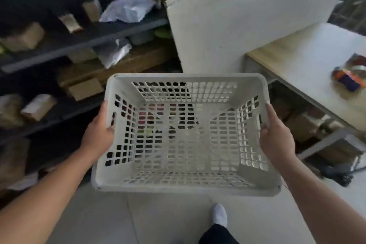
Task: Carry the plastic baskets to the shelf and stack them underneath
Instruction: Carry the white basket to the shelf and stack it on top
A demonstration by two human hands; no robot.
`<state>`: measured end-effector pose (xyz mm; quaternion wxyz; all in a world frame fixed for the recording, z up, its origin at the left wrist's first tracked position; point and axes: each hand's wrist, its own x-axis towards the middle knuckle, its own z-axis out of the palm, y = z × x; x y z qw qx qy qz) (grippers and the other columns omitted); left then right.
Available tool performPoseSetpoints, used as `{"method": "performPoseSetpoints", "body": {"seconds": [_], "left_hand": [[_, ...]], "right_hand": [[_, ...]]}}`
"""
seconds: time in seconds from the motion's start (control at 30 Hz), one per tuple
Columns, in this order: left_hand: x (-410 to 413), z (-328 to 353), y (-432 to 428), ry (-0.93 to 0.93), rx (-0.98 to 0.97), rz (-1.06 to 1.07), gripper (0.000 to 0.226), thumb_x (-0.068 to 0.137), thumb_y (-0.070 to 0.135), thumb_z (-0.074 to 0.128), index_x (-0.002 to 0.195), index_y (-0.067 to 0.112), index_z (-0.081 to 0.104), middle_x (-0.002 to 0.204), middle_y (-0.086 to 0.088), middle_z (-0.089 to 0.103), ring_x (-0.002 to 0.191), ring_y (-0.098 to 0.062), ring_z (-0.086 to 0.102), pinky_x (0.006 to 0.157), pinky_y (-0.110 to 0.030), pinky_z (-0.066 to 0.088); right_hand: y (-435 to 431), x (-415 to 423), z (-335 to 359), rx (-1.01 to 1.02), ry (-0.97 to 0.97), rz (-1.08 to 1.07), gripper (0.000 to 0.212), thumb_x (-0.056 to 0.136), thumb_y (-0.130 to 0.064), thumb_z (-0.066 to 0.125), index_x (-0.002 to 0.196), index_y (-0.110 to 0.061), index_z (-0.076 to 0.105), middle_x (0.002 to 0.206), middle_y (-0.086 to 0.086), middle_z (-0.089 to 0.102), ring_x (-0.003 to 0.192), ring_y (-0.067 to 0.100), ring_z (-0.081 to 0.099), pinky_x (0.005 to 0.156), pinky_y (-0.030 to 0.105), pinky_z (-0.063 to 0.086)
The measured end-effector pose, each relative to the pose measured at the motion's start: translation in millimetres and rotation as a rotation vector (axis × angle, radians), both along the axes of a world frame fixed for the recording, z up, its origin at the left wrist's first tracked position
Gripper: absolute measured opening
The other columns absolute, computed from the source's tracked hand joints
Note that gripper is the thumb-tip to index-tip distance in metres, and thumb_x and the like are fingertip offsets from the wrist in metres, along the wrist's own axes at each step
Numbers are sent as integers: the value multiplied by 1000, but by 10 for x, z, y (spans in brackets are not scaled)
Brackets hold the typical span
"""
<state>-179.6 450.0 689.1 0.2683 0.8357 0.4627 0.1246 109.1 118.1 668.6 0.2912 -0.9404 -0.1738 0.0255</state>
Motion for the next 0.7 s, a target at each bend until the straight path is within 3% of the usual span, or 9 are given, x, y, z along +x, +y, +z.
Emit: {"method": "performPoseSetpoints", "body": {"seconds": [0.13, 0.23, 0.33, 0.5, 0.6, 0.7], "left_hand": [[-1119, 105, 241, -22, 51, 208, 95, 93, 13, 53, 132, 75, -7, 134, -7, 58, 99, -35, 63, 76, -41, 48], [-1804, 189, 240, -56, 70, 410, 90, 94, 6, 50, 144, 61, 0, 135, -15, 57, 87, -33, 60, 70, -38, 42], [-2501, 210, 174, -1, 103, 617, 85, 93, 5, 51, 155, 43, 8, 130, -18, 60, 88, -36, 63, 69, -38, 41], [-3627, 190, -186, 15, 115, 944, 93, 94, 12, 52, 144, 63, -7, 126, -15, 63, 83, -33, 68, 69, -43, 53], [-4259, 220, -506, -17, 107, 1139, 96, 92, 11, 52, 143, 67, -8, 122, -10, 64, 79, -30, 67, 68, -45, 54], [-4869, 292, -838, -12, 159, 1334, 93, 93, 10, 51, 145, 64, -4, 136, -10, 58, 98, -36, 66, 79, -47, 54]], "right_hand": [[1025, -426, 87, 3, 8, 259, 72, 92, -13, 42, 146, -52, 15, 111, 15, 67, 78, 34, 63, 64, 46, 54], [1734, -750, 195, -34, 1, 459, 73, 93, -12, 41, 149, -49, 12, 108, 20, 68, 75, 37, 64, 63, 44, 52], [2443, -1126, 307, -25, 23, 639, 68, 96, -15, 38, 150, -48, 12, 118, 11, 64, 75, 30, 63, 57, 39, 52], [3478, -1976, 489, 29, 11, 986, 66, 99, -18, 38, 149, -48, 9, 101, 3, 63, 58, 21, 61, 44, 37, 54], [3976, -2694, 570, 76, -50, 1199, 65, 98, -17, 39, 150, -44, 11, 95, 4, 62, 61, 22, 59, 49, 35, 50], [4375, -3610, 630, 80, -101, 1357, 66, 97, -16, 41, 151, -41, 11, 88, 7, 63, 60, 20, 53, 51, 30, 40]]}}
